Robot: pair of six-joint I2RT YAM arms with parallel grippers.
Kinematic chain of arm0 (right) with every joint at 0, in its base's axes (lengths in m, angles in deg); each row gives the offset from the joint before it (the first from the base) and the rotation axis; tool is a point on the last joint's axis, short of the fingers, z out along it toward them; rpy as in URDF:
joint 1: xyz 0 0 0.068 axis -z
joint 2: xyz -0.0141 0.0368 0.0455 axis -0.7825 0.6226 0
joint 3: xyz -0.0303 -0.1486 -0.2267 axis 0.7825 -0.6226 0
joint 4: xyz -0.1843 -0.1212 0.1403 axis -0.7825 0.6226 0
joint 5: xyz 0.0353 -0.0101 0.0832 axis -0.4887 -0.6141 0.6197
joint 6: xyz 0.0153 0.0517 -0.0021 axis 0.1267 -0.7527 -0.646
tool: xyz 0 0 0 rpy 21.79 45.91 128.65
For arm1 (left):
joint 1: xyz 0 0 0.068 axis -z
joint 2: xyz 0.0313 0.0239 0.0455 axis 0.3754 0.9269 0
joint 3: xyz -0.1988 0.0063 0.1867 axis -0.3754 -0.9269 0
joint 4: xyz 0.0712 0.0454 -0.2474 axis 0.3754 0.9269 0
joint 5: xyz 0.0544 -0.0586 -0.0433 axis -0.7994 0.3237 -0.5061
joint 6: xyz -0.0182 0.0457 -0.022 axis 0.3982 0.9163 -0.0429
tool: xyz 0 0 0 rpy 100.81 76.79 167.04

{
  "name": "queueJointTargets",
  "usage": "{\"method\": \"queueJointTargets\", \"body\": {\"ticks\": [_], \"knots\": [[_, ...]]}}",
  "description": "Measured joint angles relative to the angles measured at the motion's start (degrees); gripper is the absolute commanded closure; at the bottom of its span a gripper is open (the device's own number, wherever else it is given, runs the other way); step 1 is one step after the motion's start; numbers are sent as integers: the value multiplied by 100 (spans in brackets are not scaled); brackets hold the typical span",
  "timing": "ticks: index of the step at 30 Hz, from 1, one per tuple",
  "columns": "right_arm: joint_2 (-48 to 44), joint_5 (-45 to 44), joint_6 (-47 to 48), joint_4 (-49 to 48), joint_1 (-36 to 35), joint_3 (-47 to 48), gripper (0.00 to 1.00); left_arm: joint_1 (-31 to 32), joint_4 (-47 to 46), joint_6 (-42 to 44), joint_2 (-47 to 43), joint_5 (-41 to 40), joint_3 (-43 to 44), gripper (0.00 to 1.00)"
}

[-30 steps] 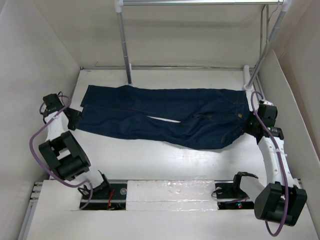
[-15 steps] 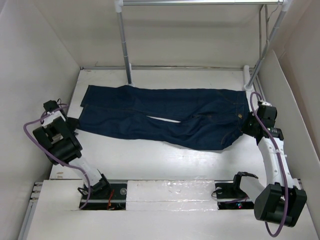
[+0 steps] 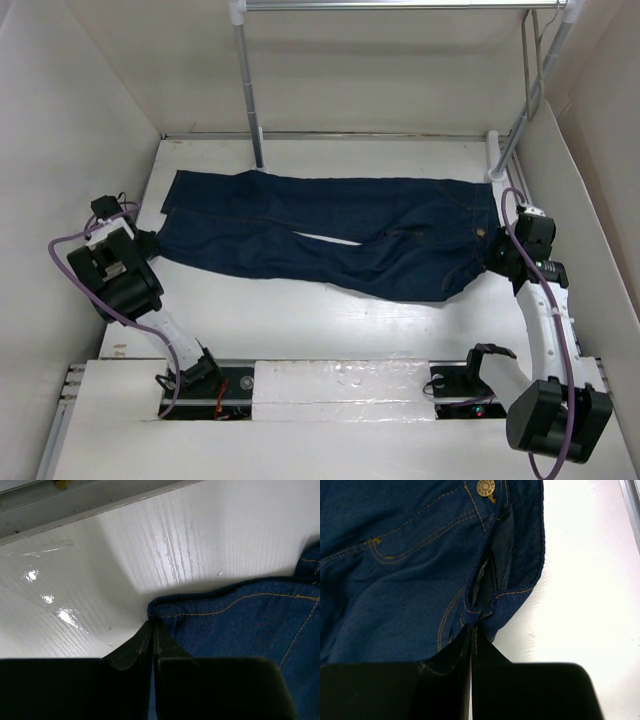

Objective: Place the trousers on the hanger
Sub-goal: Fold the trousers at the center of the board.

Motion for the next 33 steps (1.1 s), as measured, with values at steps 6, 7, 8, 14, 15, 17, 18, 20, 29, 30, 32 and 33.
{"method": "queueJointTargets", "body": {"ticks": [6, 7, 8, 14, 15, 17, 18, 20, 29, 30, 32, 33], "knots": [[-260, -61, -2, 354, -59, -9, 100, -76, 205, 33, -496, 13, -92, 100], [-315, -87, -15, 452, -136, -4, 100, -109, 295, 33, -754, 11, -116, 100], [-339, -94, -17, 575, -245, 17, 100, -144, 378, 31, -1060, 4, -138, 100], [22, -588, 11, 1502, -1012, 968, 100, -319, 1019, 37, -3108, -175, 90, 100], [125, -758, 26, 1687, -1198, 1257, 100, -328, 1191, 39, -3276, -260, 262, 100], [330, -1134, 74, 1867, -1585, 1904, 100, -328, 1491, 68, -3530, -428, 643, 100], [393, -1316, 109, 1902, -1768, 2179, 100, -328, 1641, 85, -3609, -509, 826, 100], [428, -1510, 138, 1921, -2017, 2524, 100, -328, 1818, 127, -3722, -656, 1062, 100], [234, -1543, 160, 2100, -1729, 1705, 100, -334, 1805, 295, -3427, -811, 125, 100], [223, -1547, 157, 2116, -1587, 1646, 100, -339, 1674, 295, -3318, -717, -179, 98], [175, -1539, 173, 2013, -1329, 1532, 100, -345, 1563, 289, -3128, -573, -839, 86], [131, -1517, 186, 1934, -1224, 1438, 100, -348, 1587, 291, -3060, -544, -1123, 71]]}}
